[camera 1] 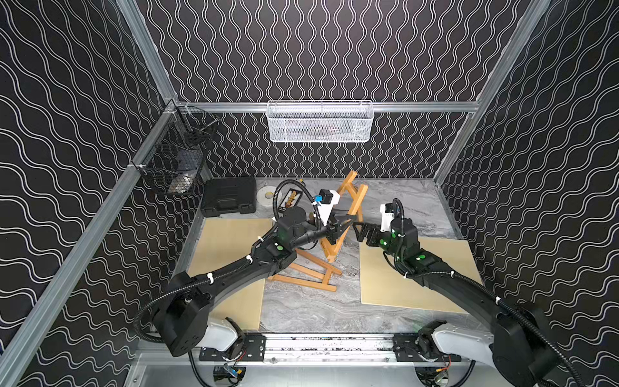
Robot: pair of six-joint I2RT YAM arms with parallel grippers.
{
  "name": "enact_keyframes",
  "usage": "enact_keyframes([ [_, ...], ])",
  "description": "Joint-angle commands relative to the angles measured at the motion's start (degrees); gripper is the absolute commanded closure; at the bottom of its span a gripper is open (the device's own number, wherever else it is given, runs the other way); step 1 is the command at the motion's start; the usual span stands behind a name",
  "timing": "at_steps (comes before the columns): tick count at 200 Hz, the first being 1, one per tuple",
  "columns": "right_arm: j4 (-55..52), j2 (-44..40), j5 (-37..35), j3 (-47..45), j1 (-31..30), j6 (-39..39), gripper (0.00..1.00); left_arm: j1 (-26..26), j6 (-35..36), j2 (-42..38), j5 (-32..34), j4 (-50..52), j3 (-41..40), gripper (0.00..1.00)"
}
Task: Assemble the easel
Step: Unfold the easel.
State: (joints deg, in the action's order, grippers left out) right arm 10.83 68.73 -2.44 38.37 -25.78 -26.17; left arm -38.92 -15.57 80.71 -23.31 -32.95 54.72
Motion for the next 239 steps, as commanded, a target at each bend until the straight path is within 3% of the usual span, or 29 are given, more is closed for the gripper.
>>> enact_keyframes([
  [1, 0.59, -0.59, -5.22, 0.74, 2.22, -1.59, 0.00, 0.06, 3.18, -1.08, -1.39, -1.47, -0.23, 1.00],
  [66, -3.57, -4.00, -4.21, 0.61, 6.05, -3.23, 0.00, -0.02, 5.43, -0.85, -0.43, -1.98, -1.80, 1.00],
  [99, -2.73, -6.35, 0.68, -0.70, 6.09, -2.41, 0.00, -0.02, 4.47, 1.24, 0.34, -4.27, -1.16, 1.00],
  [135, -7.07, -8.57, -0.60, -0.40, 6.09, -2.83, 0.00, 0.06, 3.61, 4.20, 2.55, -7.22, -0.13, 1.00],
  [167, -6.25, -8.93, 2.42, -1.48, 6.07, -3.29, 0.00, -0.02, 4.36, 7.74, 3.97, -7.98, 2.37, 1.00],
  [215, -9.67, -7.66, -2.37, -0.01, 7.79, -6.58, 0.00, -0.02, 7.08, 15.75, 8.90, -8.16, 7.61, 1.00],
  [239, -11.08, -6.88, -3.11, 0.17, 11.62, -9.38, 0.00, -0.02, 9.37, 20.46, 11.67, -6.45, 11.65, 1.00],
])
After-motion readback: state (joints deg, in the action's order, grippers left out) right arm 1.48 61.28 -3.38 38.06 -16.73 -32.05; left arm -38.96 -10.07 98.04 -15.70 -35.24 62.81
